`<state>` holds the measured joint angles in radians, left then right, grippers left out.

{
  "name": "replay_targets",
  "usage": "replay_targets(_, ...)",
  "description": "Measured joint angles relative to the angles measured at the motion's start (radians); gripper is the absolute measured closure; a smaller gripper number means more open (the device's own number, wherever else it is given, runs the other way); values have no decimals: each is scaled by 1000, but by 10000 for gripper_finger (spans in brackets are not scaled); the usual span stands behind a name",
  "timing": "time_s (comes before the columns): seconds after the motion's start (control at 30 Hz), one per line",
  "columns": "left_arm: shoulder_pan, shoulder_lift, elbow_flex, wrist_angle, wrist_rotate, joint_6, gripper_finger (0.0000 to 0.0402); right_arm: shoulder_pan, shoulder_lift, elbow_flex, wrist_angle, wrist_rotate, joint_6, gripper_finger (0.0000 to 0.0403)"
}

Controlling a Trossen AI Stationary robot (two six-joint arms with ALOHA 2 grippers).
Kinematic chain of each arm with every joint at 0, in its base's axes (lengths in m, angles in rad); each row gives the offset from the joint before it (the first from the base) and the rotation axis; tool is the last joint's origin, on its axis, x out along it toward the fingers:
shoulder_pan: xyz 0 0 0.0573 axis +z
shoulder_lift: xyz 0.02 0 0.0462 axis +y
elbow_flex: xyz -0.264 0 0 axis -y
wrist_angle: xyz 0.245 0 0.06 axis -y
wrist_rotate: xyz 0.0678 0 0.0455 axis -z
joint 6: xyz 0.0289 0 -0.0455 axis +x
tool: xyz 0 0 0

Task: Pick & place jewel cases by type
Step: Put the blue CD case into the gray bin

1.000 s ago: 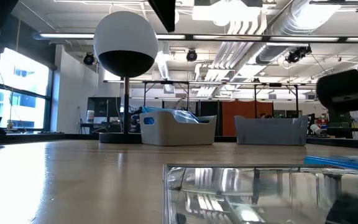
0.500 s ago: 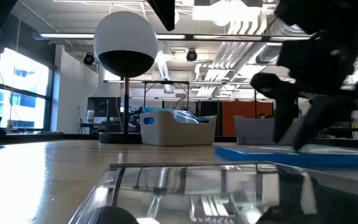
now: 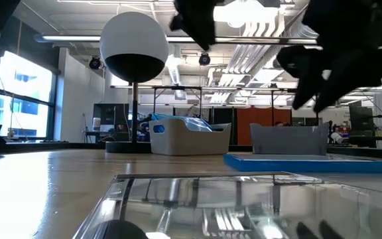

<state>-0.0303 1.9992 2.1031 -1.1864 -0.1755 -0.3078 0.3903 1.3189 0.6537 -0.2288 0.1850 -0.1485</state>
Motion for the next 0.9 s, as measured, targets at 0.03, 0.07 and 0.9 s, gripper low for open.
replay_targets(0.03, 5, 0, -39, 66, 27, 25, 278, 20, 5, 0, -9, 2, 32, 251)
replay_targets(0.07, 9, 0, -82, 139, 60, 53, 278, 41, 11, 0, -12, 3, 67, 244)
replay_targets(0.9, 96, 170, -509, 975, 245, 84, 278, 254, 282, 4, -76, 345, 334, 203)
